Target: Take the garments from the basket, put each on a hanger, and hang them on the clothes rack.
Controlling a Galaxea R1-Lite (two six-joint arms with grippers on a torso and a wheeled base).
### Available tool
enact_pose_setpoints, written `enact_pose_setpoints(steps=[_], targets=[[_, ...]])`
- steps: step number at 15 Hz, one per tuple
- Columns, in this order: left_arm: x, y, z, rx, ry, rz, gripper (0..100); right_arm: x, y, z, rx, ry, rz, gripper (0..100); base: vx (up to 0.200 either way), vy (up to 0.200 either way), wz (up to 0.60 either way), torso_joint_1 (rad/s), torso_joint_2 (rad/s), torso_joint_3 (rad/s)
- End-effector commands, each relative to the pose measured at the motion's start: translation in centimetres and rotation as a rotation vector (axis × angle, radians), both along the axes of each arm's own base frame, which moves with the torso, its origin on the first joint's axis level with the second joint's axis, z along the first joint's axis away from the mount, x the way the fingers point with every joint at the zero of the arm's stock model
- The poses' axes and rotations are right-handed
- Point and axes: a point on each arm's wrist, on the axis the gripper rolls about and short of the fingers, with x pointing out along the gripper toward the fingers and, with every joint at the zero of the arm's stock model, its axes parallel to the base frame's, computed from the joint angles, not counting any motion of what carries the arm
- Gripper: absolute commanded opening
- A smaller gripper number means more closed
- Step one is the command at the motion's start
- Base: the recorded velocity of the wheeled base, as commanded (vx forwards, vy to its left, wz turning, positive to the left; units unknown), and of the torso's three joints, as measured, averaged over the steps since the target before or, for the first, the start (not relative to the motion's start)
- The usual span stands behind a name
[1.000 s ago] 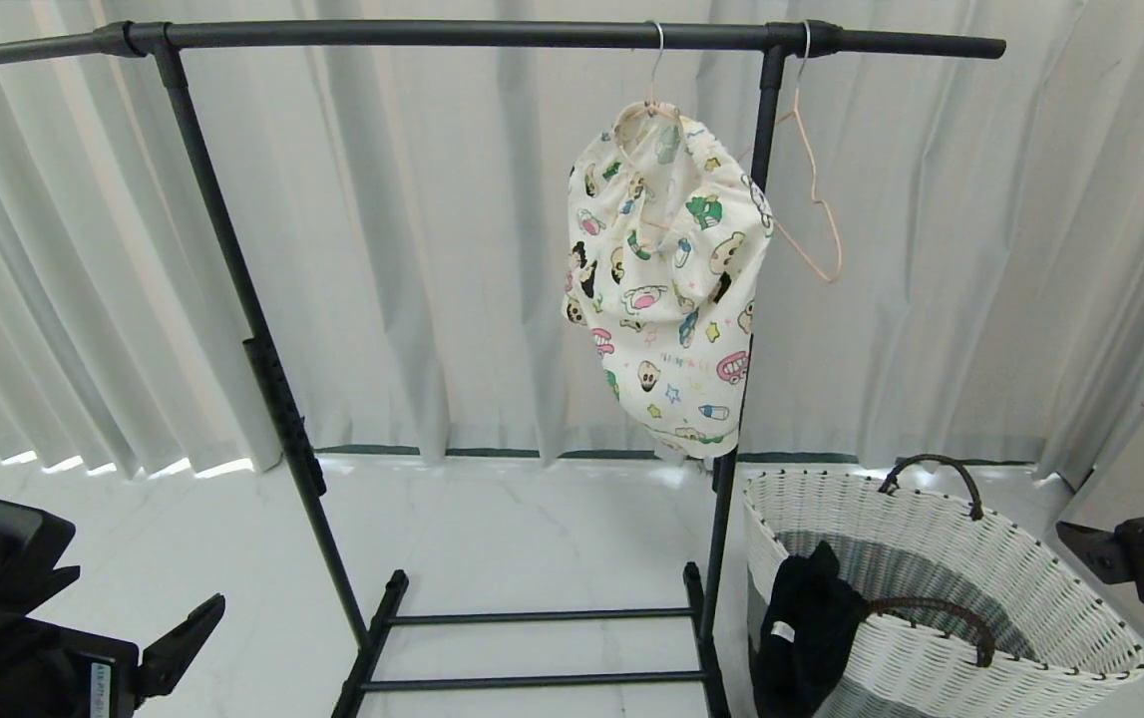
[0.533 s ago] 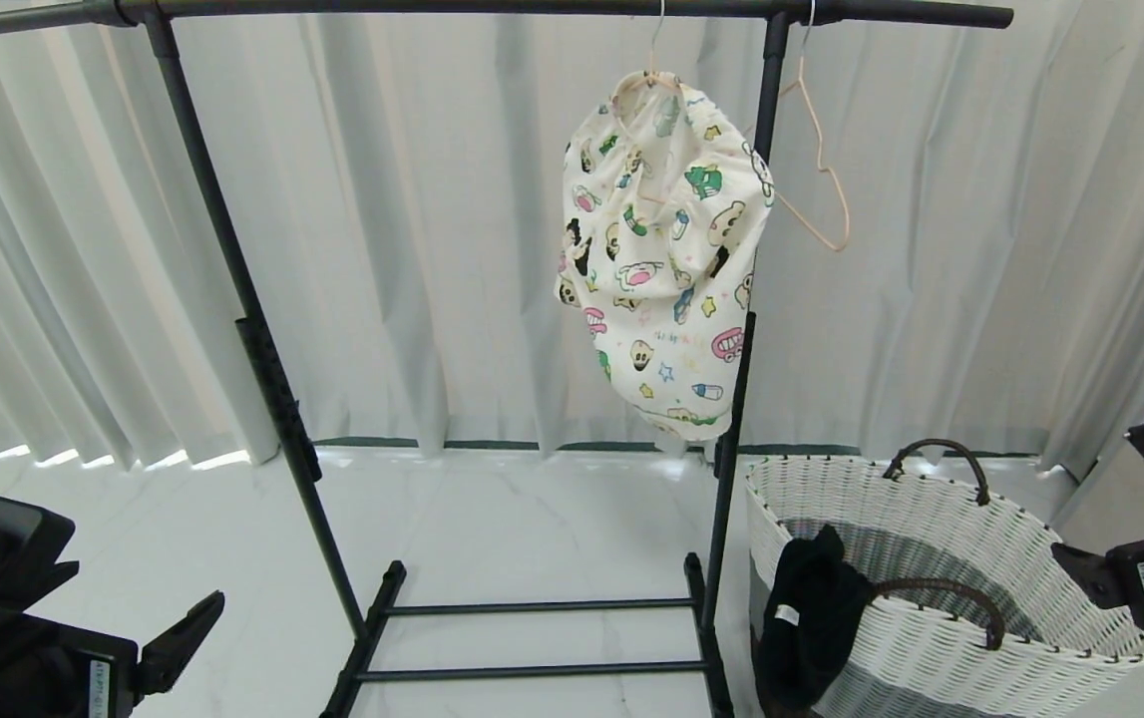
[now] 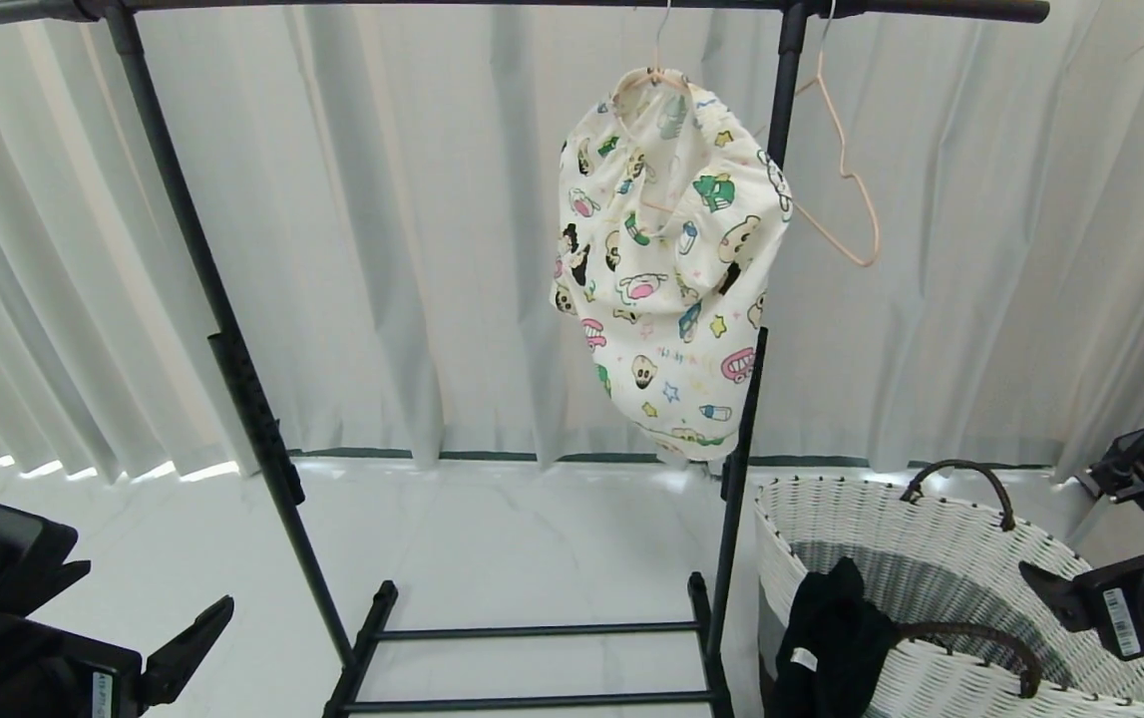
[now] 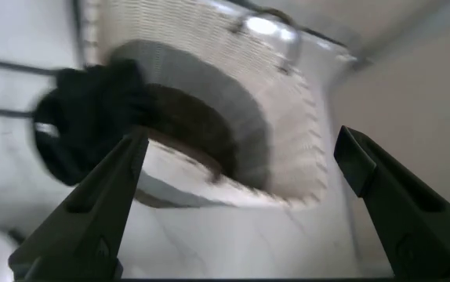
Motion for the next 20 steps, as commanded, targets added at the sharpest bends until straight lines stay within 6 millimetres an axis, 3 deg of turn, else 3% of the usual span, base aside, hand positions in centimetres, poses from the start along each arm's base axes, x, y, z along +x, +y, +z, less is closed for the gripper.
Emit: enact_pose_setpoints(steps=[1, 3, 6, 8, 11, 15, 20], targets=[[0.0, -0.1, 0.1, 0.000, -0.002, -0.005, 100, 0.4, 0.4, -1.4, -0.024, 0.072, 0.058, 100, 0.200, 0.000, 0.00, 0.007, 0.00, 0.007], [0.0, -0.1, 0.0, 0.000, -0.001, -0.005, 100, 0.7, 0.7, -2.4, -0.060, 0.141, 0.165, 100, 0.200, 0.000, 0.00, -0.002, 0.00, 0.000], [0.2, -0.1, 0.3, 0.002, -0.007, -0.006, 100, 1.6, 1.4, -5.5, -0.180, 0.288, 0.259, 100, 0.067, 0.000, 0.00, 0.001, 0.00, 0.001], [0.4, -0.1, 0.7, 0.009, -0.021, -0.009, 100, 2.8, 2.8, -6.9, -0.195, 0.318, 0.302, 100, 0.000, 0.000, 0.00, 0.000, 0.00, 0.000], [0.4, 0.0, 0.7, 0.013, -0.021, -0.005, 100, 2.9, 4.6, -9.2, -0.235, 0.398, 0.378, 100, 0.000, 0.000, 0.00, 0.000, 0.00, 0.000], [0.5, 0.0, 0.8, 0.013, -0.025, -0.004, 100, 4.8, 5.9, -12.1, -0.258, 0.406, 0.363, 100, 0.000, 0.000, 0.00, 0.000, 0.00, 0.000], [0.6, 0.0, 0.7, 0.013, -0.019, -0.004, 100, 6.4, 6.1, -14.0, -0.277, 0.388, 0.307, 100, 0.000, 0.000, 0.00, 0.000, 0.00, 0.000]])
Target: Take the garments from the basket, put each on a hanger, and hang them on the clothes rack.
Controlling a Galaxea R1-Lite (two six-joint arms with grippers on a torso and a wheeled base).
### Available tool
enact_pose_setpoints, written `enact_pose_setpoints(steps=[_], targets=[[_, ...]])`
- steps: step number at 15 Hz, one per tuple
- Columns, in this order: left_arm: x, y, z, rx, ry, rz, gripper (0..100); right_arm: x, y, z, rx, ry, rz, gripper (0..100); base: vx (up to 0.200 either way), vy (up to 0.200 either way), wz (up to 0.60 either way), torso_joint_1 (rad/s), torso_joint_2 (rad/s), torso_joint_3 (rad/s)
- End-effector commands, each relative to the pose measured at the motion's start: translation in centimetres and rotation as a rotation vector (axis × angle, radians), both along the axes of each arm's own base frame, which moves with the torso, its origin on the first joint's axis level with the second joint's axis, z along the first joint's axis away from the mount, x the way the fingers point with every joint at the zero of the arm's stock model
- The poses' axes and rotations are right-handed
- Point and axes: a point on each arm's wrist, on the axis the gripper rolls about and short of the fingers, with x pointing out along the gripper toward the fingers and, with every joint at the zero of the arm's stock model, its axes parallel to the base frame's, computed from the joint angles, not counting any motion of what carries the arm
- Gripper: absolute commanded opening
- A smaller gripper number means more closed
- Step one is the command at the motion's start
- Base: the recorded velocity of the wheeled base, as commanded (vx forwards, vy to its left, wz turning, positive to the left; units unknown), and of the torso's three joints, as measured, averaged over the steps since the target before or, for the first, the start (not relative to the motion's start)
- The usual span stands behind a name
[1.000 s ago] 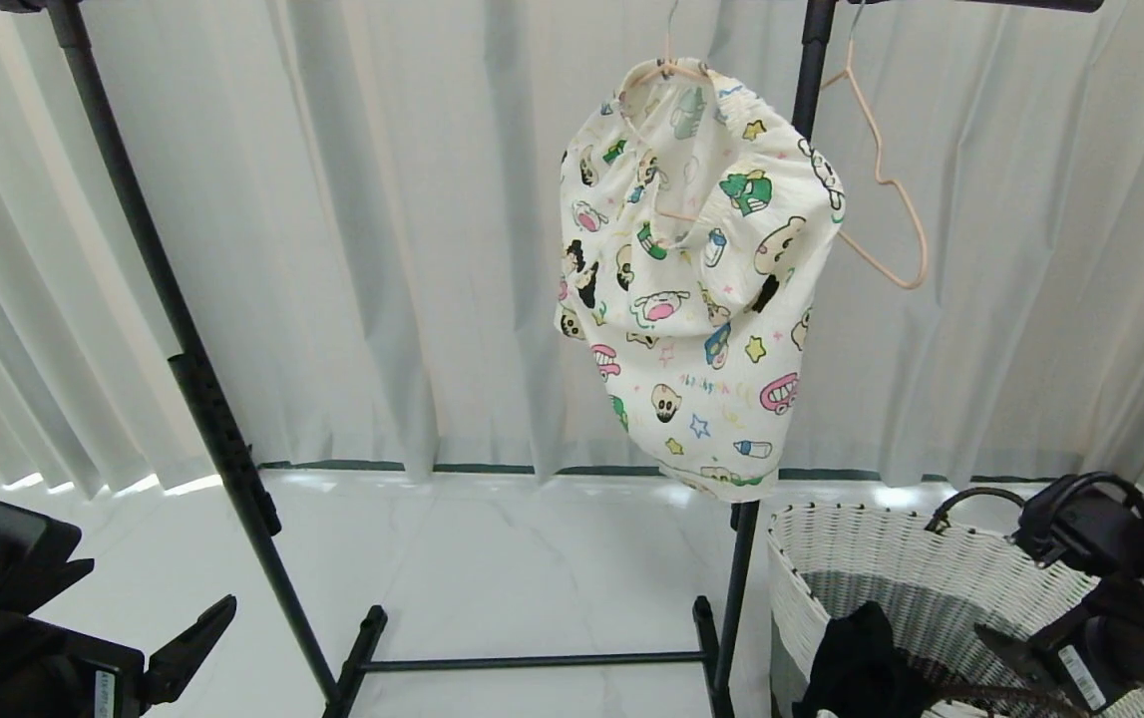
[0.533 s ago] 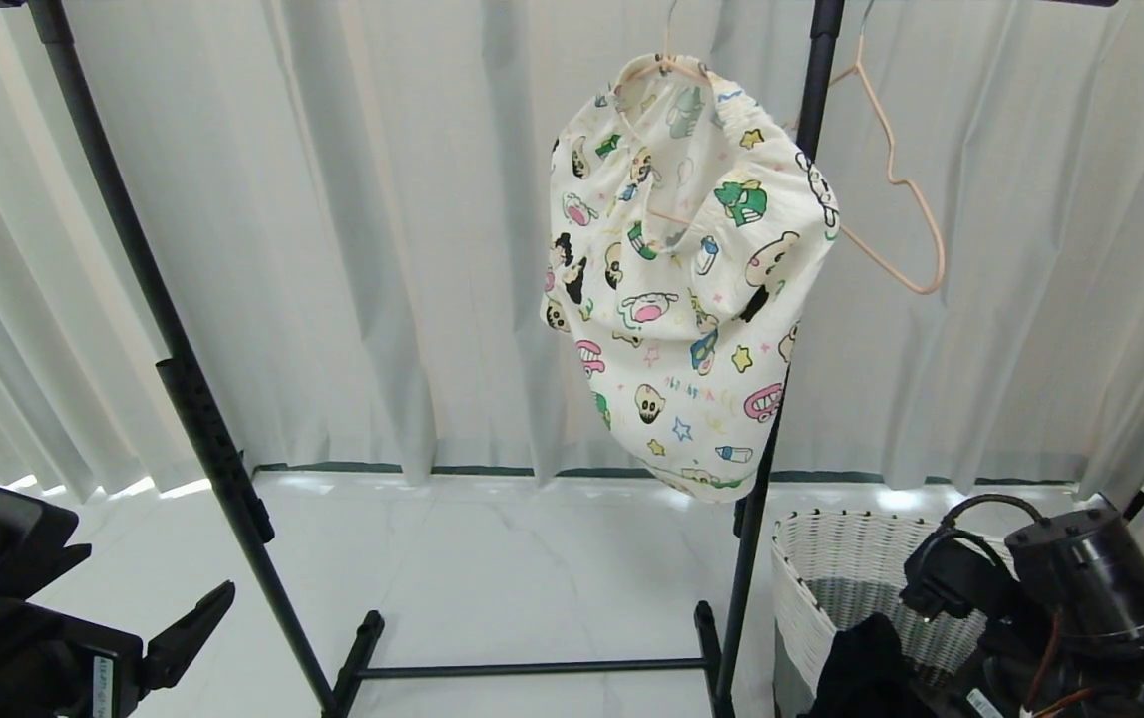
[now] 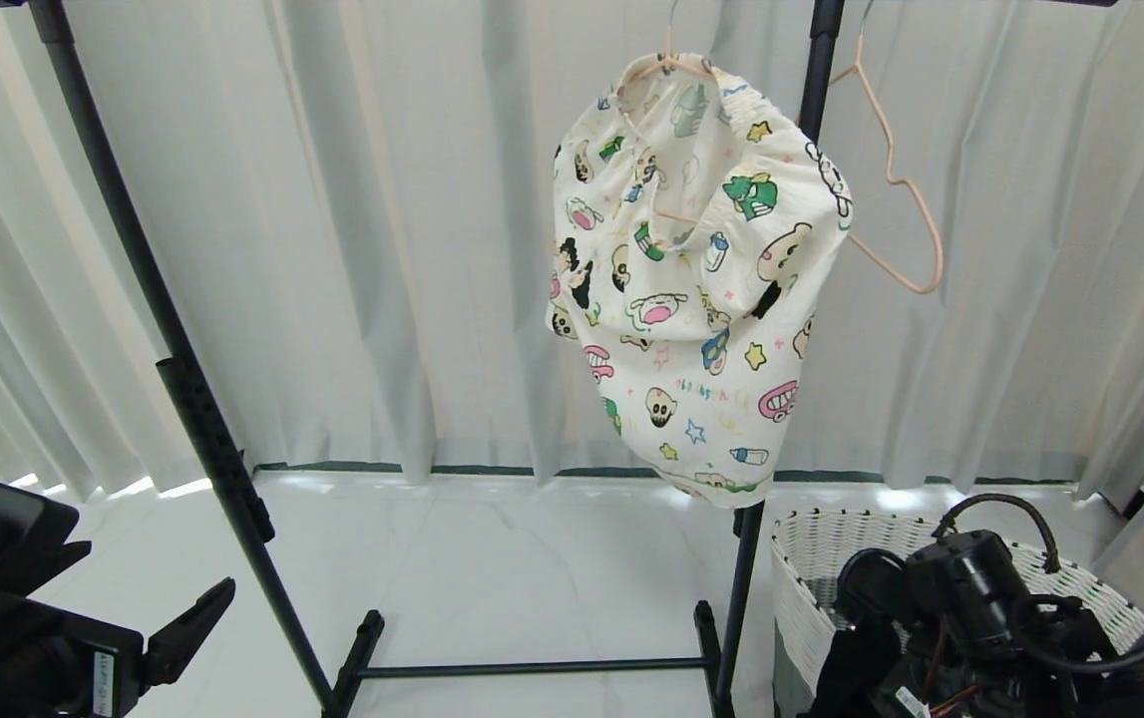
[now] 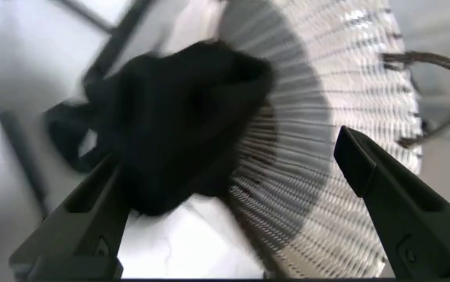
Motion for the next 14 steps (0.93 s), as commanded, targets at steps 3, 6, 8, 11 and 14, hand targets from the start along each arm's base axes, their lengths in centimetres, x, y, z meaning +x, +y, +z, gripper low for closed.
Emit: enact_pose_setpoints(steps=[3, 6, 8, 11, 14], targets=[[0.0, 0.0, -0.1, 0.000, 0.007, 0.001, 100, 1.7, -0.1, -2.3, -0.044, -0.036, -0.079, 100, 0.000, 0.000, 0.00, 0.000, 0.00, 0.000], [0.0, 0.0, -0.2, -0.002, 0.007, 0.001, 100, 2.3, 0.2, -2.4, -0.015, -0.081, -0.077, 0, 0.000, 0.000, 0.00, 0.000, 0.00, 0.000], [-0.1, 0.0, -0.3, -0.003, 0.012, 0.002, 100, 2.2, 0.2, -1.3, -0.003, -0.117, -0.068, 0, 0.000, 0.000, 0.00, 0.000, 0.00, 0.000], [-0.1, 0.0, -0.3, -0.004, 0.012, 0.002, 100, 2.3, 0.4, 2.0, 0.020, -0.214, -0.016, 0, 0.000, 0.000, 0.00, 0.000, 0.00, 0.000], [0.0, 0.1, -0.6, 0.006, 0.030, 0.038, 100, 2.0, 0.7, 7.4, 0.047, -0.247, -0.003, 0, 0.000, 0.000, 0.00, 0.000, 0.00, 0.000]])
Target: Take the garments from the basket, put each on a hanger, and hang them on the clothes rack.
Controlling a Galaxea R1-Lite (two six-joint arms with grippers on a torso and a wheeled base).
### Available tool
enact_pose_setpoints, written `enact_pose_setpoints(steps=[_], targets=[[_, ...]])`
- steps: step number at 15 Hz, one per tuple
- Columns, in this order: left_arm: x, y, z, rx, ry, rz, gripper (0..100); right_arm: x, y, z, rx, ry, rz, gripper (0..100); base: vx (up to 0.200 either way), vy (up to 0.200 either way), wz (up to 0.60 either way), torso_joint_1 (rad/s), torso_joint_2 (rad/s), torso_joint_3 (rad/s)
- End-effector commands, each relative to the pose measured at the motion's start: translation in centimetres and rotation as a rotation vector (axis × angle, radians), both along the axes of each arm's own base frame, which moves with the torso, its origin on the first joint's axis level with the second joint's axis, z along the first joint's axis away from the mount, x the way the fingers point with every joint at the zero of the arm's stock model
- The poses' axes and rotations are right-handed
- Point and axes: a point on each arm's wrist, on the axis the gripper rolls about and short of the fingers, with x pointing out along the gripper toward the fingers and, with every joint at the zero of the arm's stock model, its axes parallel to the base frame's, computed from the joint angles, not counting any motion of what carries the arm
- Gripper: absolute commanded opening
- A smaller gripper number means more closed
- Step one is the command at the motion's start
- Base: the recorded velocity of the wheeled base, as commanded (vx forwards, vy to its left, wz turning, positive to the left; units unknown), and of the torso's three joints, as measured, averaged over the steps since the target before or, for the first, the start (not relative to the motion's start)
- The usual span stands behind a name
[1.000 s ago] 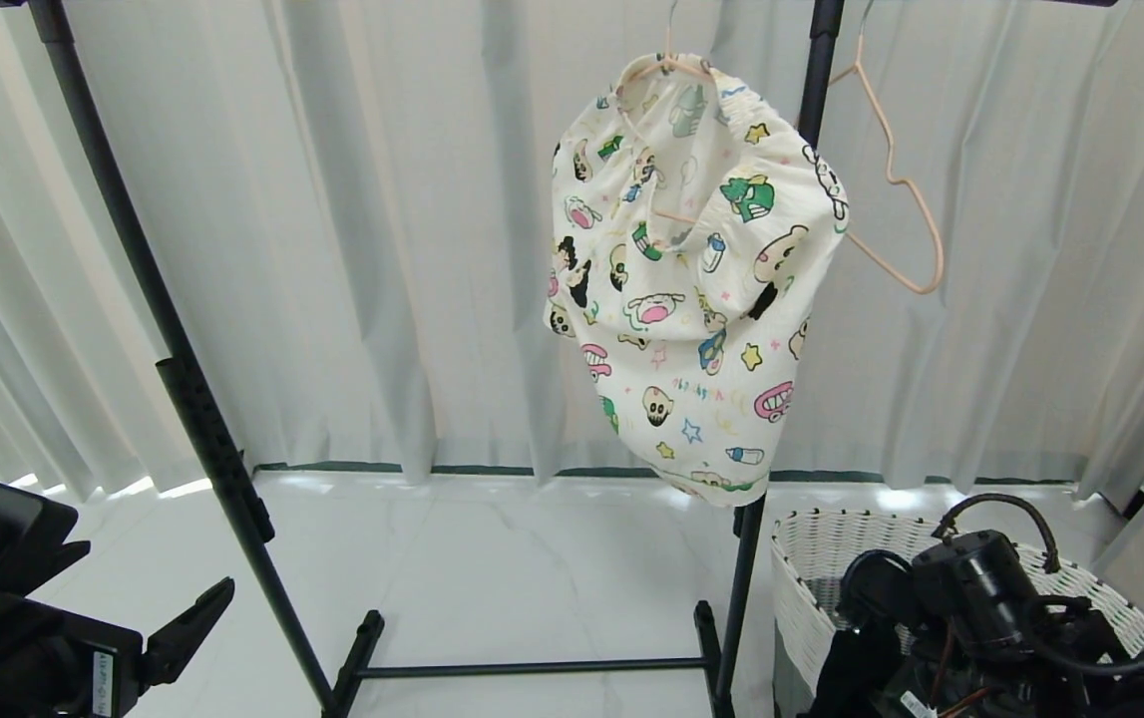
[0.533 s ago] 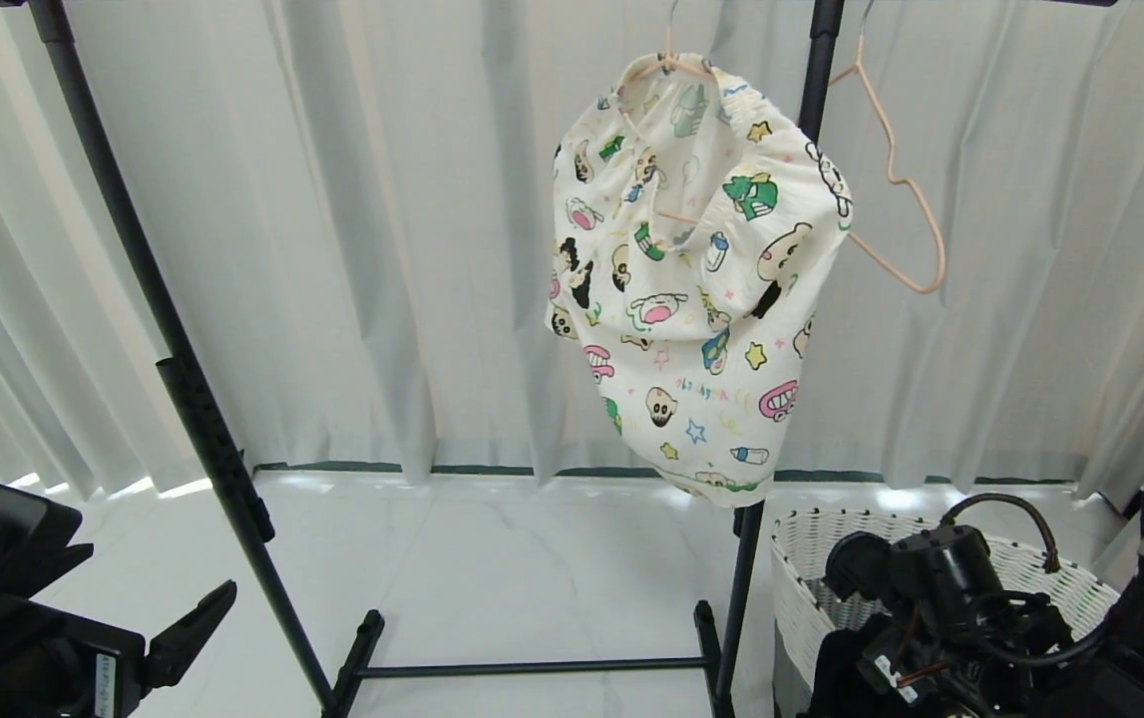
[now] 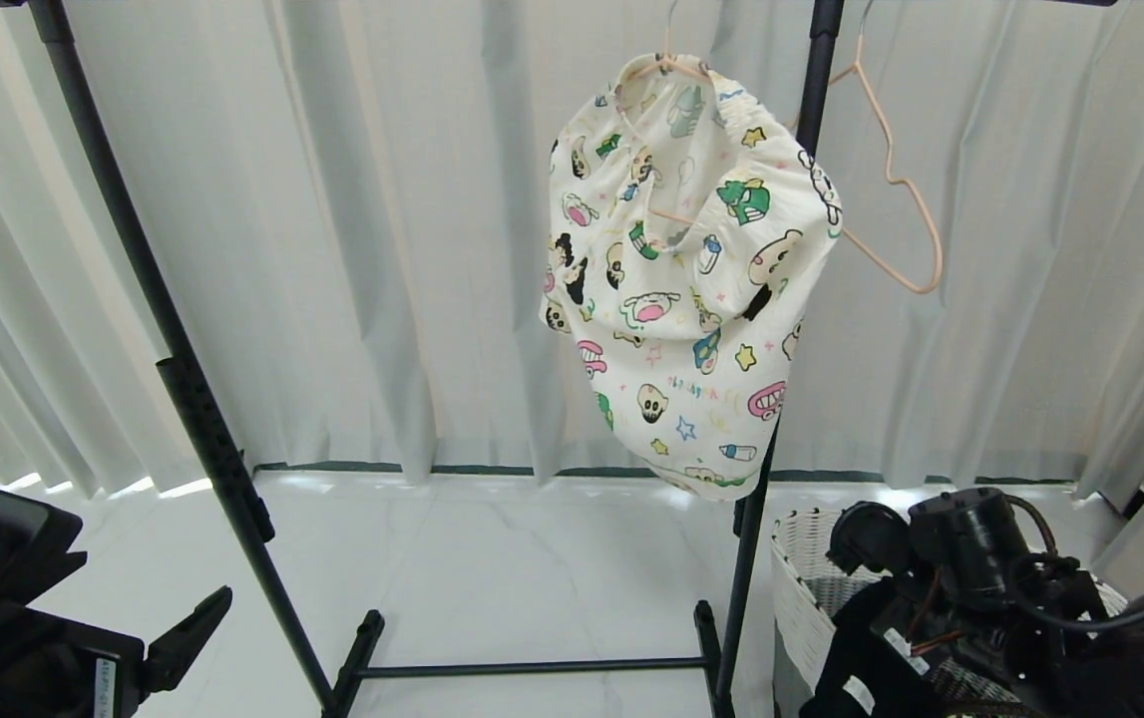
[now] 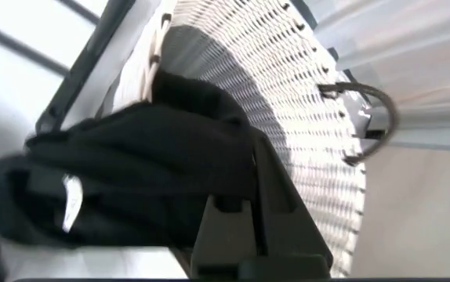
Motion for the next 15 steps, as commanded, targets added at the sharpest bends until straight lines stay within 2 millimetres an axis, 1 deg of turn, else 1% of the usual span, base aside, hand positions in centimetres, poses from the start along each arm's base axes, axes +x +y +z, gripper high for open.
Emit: enact_pose_setpoints(steps=[1, 3, 4, 5, 6, 7, 9, 10, 12, 15], targets=[[0.1, 0.1, -0.2, 0.004, 0.012, 0.020, 100, -0.2, 0.2, 7.1, 0.074, -0.114, 0.011, 0, 0.000, 0.000, 0.00, 0.000, 0.00, 0.000], [0.1, 0.3, -0.1, 0.004, 0.010, 0.046, 100, -0.9, 0.3, 11.1, 0.085, -0.102, 0.022, 0, 0.000, 0.000, 0.00, 0.000, 0.00, 0.000], [0.1, 0.4, -0.1, 0.004, 0.009, 0.052, 100, -1.4, 0.4, 12.6, 0.095, -0.093, 0.029, 0, 0.000, 0.000, 0.00, 0.000, 0.00, 0.000], [0.1, 0.4, -0.1, 0.004, 0.009, 0.054, 100, -1.9, 0.6, 13.8, 0.104, -0.081, 0.033, 0, 0.000, 0.000, 0.00, 0.000, 0.00, 0.000], [0.1, 0.4, -0.1, 0.006, 0.009, 0.053, 100, -2.0, 0.6, 14.0, 0.105, -0.079, 0.034, 0, 0.000, 0.000, 0.00, 0.000, 0.00, 0.000], [0.1, 0.4, 0.0, 0.008, 0.004, 0.049, 100, -3.1, 0.9, 15.5, 0.124, -0.067, 0.050, 0, 0.000, 0.000, 0.00, 0.000, 0.00, 0.000], [0.1, 0.4, 0.0, 0.007, 0.004, 0.048, 100, -4.0, 1.1, 16.6, 0.132, -0.071, 0.077, 0, 0.000, 0.000, 0.00, 0.000, 0.00, 0.000], [0.0, 0.4, -0.2, 0.003, 0.010, 0.050, 100, -4.3, 1.2, 16.8, 0.134, -0.072, 0.090, 0, -0.200, 0.000, 0.00, -0.002, 0.00, -0.002], [-0.3, 0.4, -0.7, 0.002, 0.028, 0.050, 100, -4.4, 1.3, 16.9, 0.137, -0.075, 0.094, 0, -0.200, 0.000, 0.00, 0.005, 0.00, 0.005], [-0.4, 0.4, -0.5, 0.003, 0.015, 0.050, 100, -4.2, 1.4, 17.5, 0.147, -0.092, 0.095, 0, -0.200, 0.000, 0.00, 0.004, 0.00, 0.005]])
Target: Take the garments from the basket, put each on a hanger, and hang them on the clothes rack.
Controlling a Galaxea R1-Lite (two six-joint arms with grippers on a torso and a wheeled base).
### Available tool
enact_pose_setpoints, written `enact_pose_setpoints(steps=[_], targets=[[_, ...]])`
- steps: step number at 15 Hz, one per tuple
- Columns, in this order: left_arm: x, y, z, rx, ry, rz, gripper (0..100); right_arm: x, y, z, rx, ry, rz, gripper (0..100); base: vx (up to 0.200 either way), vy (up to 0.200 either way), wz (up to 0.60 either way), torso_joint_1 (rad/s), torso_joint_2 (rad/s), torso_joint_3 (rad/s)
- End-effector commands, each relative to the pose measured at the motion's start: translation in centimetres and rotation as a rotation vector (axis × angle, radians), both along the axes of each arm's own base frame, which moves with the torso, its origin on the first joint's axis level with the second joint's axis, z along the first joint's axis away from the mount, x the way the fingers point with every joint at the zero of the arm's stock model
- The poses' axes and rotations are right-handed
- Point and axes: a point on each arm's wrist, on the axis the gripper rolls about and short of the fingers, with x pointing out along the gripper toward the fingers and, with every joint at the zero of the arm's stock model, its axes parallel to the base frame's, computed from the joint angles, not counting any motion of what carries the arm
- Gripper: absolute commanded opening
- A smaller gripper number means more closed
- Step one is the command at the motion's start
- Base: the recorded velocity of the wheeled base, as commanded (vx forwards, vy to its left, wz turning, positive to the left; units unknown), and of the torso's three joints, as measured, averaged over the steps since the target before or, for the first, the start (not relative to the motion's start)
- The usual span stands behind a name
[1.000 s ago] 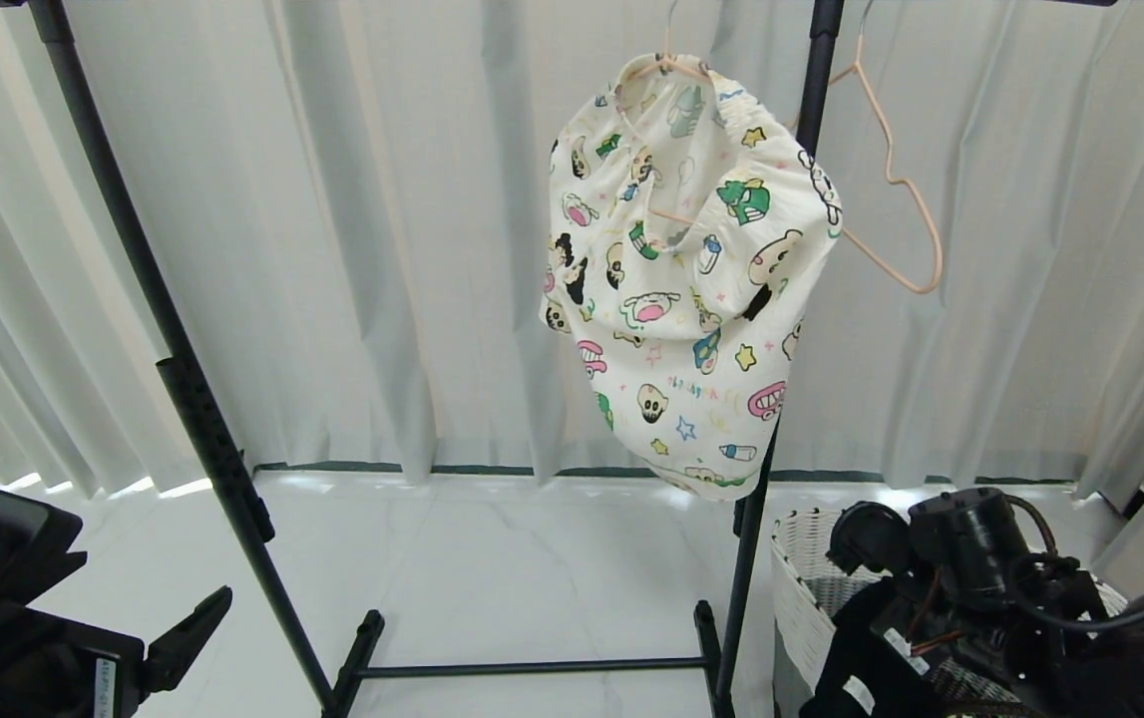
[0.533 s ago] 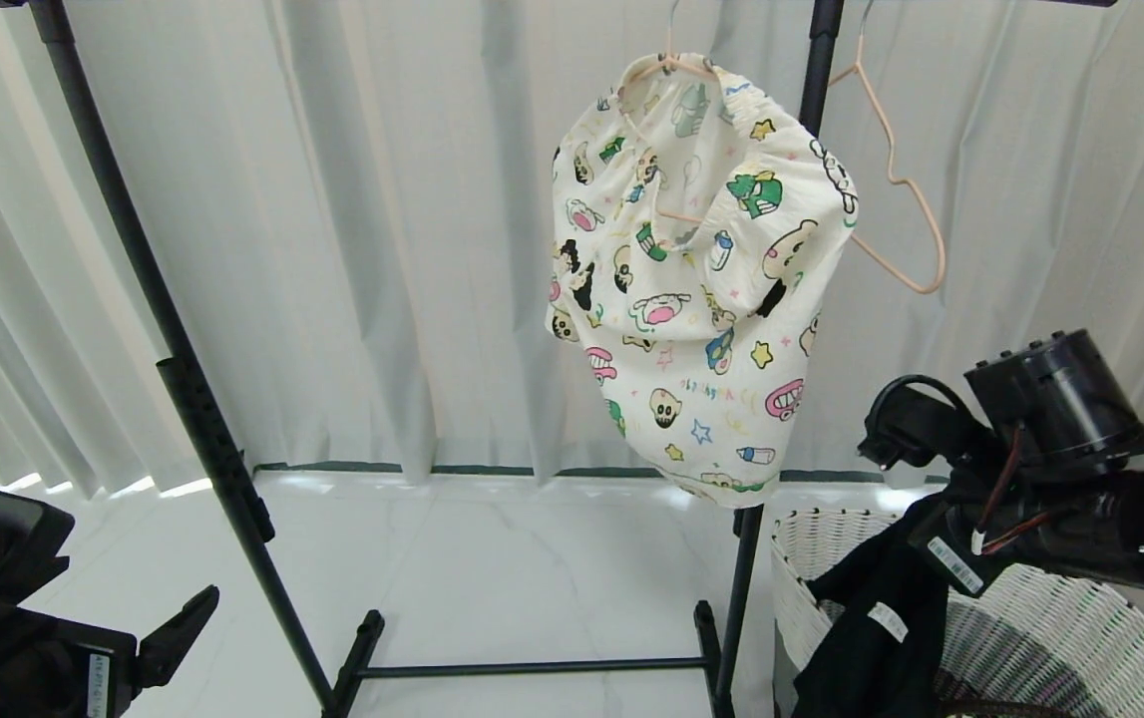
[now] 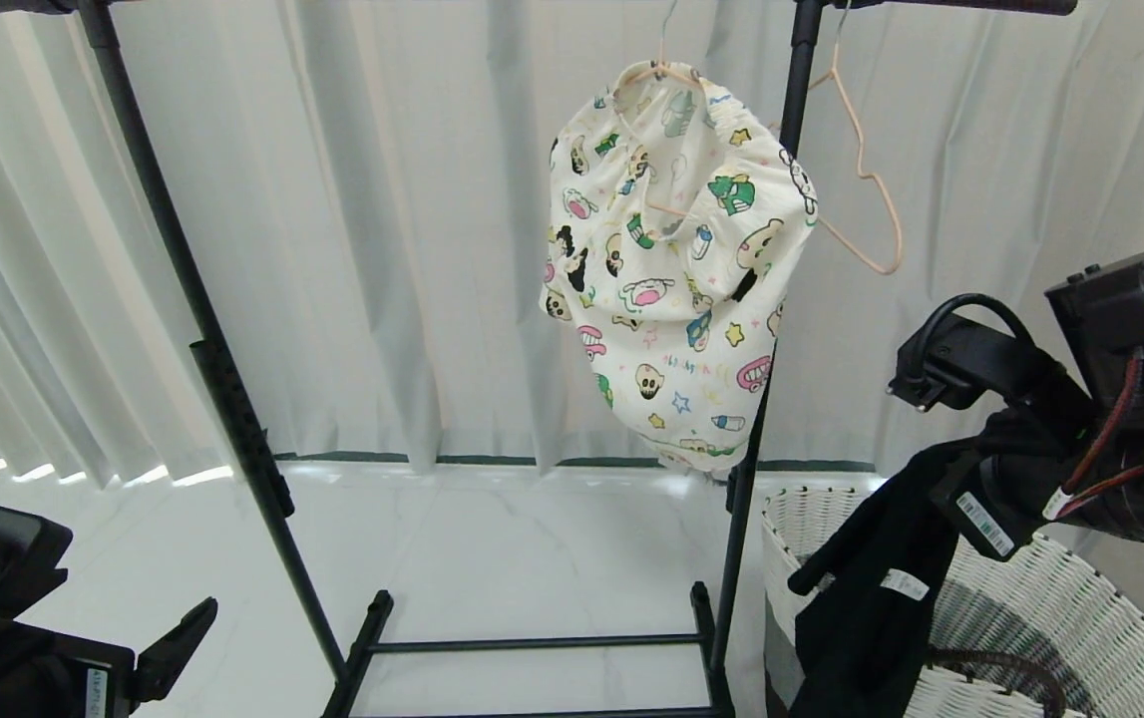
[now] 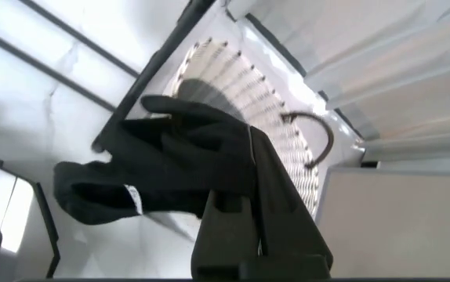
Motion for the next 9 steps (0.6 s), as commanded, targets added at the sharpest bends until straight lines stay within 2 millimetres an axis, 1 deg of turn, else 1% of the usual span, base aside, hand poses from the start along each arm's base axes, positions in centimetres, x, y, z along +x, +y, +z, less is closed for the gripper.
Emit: enact_pose_setpoints(steps=[1, 6, 9], targets=[[0.00, 0.00, 0.13, 0.000, -0.007, 0.000, 100, -0.05, -0.01, 0.31, 0.007, -0.010, 0.001, 0, -0.200, 0.000, 0.00, 0.012, 0.00, 0.007], [0.06, 0.00, 0.08, 0.002, -0.002, -0.003, 100, -0.44, 0.29, 0.36, 0.006, -0.012, 0.020, 0, -0.200, 0.000, 0.00, 0.002, 0.00, 0.002], [0.14, 0.01, 0.07, 0.002, 0.001, -0.003, 100, -0.44, 0.34, 0.33, 0.005, -0.011, 0.022, 0, 0.000, 0.000, 0.00, 0.000, 0.00, 0.000]])
